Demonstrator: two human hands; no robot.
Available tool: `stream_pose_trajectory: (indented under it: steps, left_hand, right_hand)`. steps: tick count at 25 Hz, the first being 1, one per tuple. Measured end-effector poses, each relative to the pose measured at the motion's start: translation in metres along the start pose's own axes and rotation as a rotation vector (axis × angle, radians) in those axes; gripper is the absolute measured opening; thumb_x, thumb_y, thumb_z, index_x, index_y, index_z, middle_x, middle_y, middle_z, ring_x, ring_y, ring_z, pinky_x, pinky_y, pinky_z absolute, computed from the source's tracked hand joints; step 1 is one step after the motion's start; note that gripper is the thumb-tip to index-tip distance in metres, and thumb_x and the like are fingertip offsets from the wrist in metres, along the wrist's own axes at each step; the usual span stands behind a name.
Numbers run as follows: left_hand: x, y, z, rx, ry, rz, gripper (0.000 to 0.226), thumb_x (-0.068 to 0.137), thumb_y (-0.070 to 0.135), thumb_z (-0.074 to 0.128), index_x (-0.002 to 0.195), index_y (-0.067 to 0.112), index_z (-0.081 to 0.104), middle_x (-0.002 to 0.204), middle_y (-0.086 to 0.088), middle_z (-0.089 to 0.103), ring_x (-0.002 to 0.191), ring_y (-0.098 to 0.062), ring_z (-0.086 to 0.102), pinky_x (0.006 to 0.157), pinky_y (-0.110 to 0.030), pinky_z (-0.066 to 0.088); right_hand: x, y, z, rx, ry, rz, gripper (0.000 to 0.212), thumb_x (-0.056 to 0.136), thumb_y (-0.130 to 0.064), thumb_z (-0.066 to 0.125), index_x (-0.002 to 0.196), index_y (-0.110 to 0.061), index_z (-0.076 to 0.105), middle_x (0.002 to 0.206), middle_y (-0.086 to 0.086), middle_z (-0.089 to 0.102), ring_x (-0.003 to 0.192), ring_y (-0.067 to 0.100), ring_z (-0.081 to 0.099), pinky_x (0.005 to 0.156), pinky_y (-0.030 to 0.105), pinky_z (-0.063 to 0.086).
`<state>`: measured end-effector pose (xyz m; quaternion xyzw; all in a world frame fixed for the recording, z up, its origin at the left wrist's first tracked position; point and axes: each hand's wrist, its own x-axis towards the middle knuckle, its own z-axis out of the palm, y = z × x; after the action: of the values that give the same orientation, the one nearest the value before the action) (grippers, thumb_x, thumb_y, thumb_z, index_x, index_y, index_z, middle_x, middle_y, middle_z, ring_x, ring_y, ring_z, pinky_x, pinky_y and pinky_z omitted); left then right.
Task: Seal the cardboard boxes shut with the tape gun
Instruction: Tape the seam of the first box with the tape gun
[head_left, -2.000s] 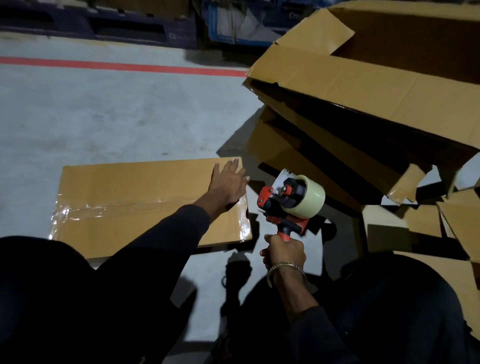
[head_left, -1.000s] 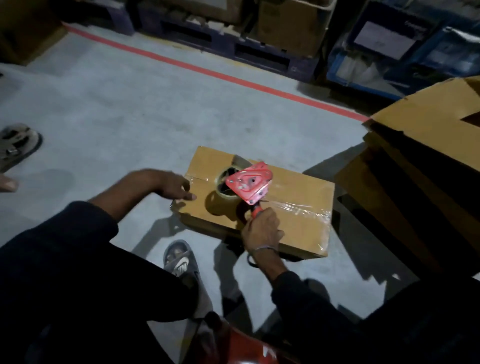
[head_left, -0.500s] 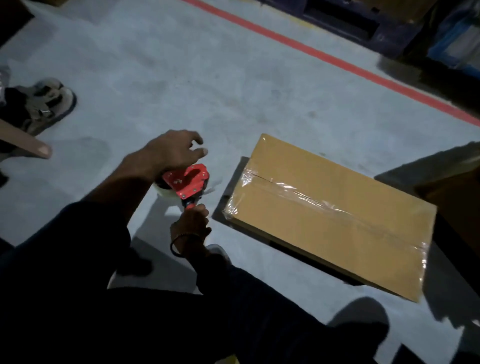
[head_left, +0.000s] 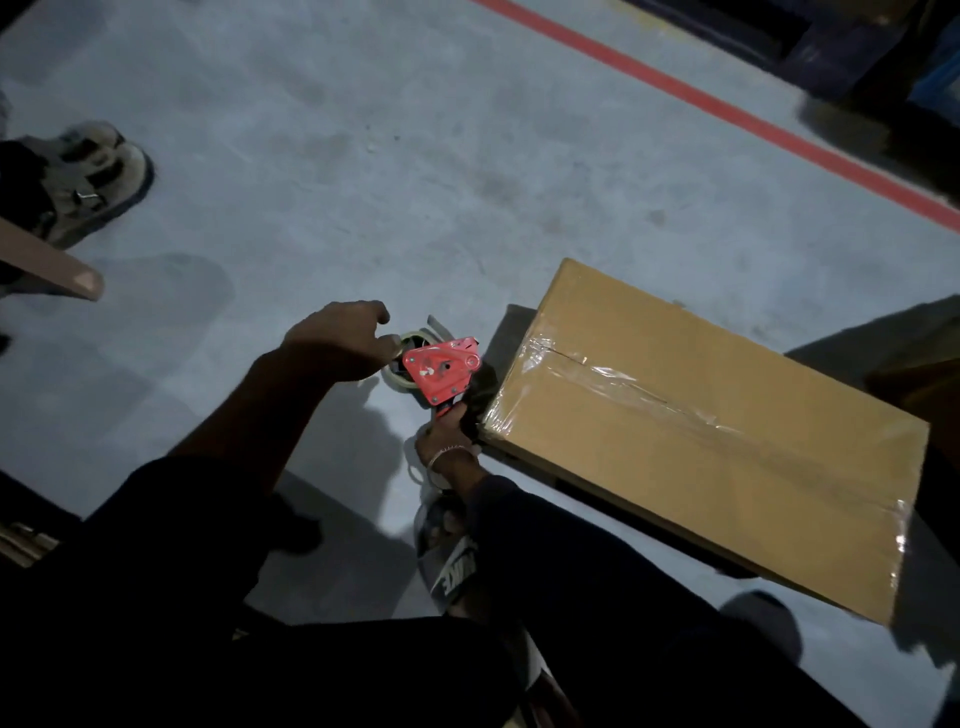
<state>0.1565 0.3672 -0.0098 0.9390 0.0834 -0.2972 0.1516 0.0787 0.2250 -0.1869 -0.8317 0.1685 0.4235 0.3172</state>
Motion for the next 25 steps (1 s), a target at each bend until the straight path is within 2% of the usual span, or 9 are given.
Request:
stream_pose_trajectory:
  steps: [5,8,11,12,15,18,21,23,25]
  left_hand:
    - [-0.005,0.048,-0.005,0.055,0.007,0.111,0.049,0.1,0.045,0.059,0.143,0.021,0.057,0.144,-0.008,0.061,0.133,-0.031,0.055,0.109,-0.045,0.046]
    - [-0.015,0.08,0.009,-0.111,-0.015,0.055,0.036,0.098,0.031,0.061,0.128,0.012,0.069,0.129,-0.014,0.069,0.119,-0.033,0.065,0.101,-0.04,0.052]
    - [-0.033,0.1,0.061,-0.324,0.053,-0.02,0.042,0.096,0.032,0.045,0.102,0.001,0.072,0.113,-0.024,0.072,0.11,-0.04,0.067,0.097,-0.044,0.052]
    - [-0.037,0.106,0.084,-0.413,0.057,-0.033,0.048,0.096,0.034,0.037,0.101,0.0,0.071,0.114,-0.028,0.07,0.111,-0.042,0.066,0.098,-0.046,0.05]
    - [-0.048,0.126,0.146,-0.702,0.032,-0.166,0.042,0.107,0.021,0.038,0.14,0.001,0.056,0.14,-0.024,0.059,0.13,-0.04,0.056,0.11,-0.043,0.045]
    - [-0.046,0.133,0.185,-0.828,0.141,-0.211,0.046,0.105,0.011,0.041,0.15,0.005,0.044,0.15,-0.02,0.049,0.139,-0.037,0.048,0.114,-0.039,0.041]
    - [-0.033,0.132,0.207,-0.854,0.202,-0.245,0.043,0.102,0.012,0.042,0.142,-0.004,0.047,0.14,-0.026,0.053,0.125,-0.039,0.054,0.101,-0.04,0.047]
    - [-0.031,0.134,0.216,-0.957,0.257,-0.26,0.04,0.1,0.015,0.041,0.126,-0.014,0.05,0.119,-0.032,0.056,0.1,-0.04,0.055,0.075,-0.034,0.046]
    - [-0.03,0.137,0.217,-1.021,0.335,-0.277,0.034,0.099,0.011,0.043,0.116,-0.017,0.049,0.106,-0.03,0.055,0.091,-0.044,0.053,0.072,-0.032,0.042]
  right_hand:
    - [-0.081,0.022,-0.037,0.092,0.05,-0.346,0.051,0.085,-0.002,0.058,0.135,-0.003,0.045,0.124,0.018,0.057,0.117,0.037,0.057,0.084,0.029,0.042]
    - [-0.122,0.044,-0.081,0.037,0.431,-0.618,0.013,0.089,-0.009,0.059,0.1,-0.013,0.063,0.092,0.005,0.066,0.086,0.024,0.059,0.069,0.03,0.039]
    - [-0.108,0.053,-0.136,-0.129,0.806,-0.776,0.01,0.1,-0.021,0.053,0.101,-0.015,0.062,0.1,0.004,0.064,0.096,0.023,0.054,0.079,0.037,0.045]
    - [-0.092,0.053,-0.153,-0.193,0.792,-0.845,0.016,0.101,-0.021,0.051,0.109,-0.013,0.062,0.11,0.007,0.063,0.106,0.025,0.055,0.087,0.038,0.047]
    - [-0.041,0.049,-0.184,-0.623,0.534,-0.945,0.04,0.108,-0.036,0.035,0.132,-0.014,0.058,0.141,0.01,0.055,0.141,0.027,0.042,0.115,0.049,0.034]
    - [-0.005,0.036,-0.214,-0.95,0.444,-0.95,0.056,0.107,-0.052,0.019,0.127,-0.021,0.061,0.137,0.005,0.058,0.144,0.025,0.037,0.119,0.056,0.022]
    - [0.02,0.004,-0.257,-0.975,0.495,-0.825,0.06,0.105,-0.055,0.017,0.114,-0.018,0.063,0.125,0.007,0.06,0.137,0.026,0.042,0.116,0.058,0.023]
    - [0.039,-0.013,-0.28,-0.854,0.415,-0.686,0.055,0.107,-0.052,0.021,0.128,-0.017,0.058,0.134,0.01,0.055,0.136,0.03,0.043,0.114,0.054,0.028]
    - [0.042,-0.018,-0.289,-0.634,0.343,-0.51,0.058,0.108,-0.052,0.022,0.143,-0.013,0.047,0.144,0.013,0.052,0.136,0.035,0.046,0.111,0.049,0.036]
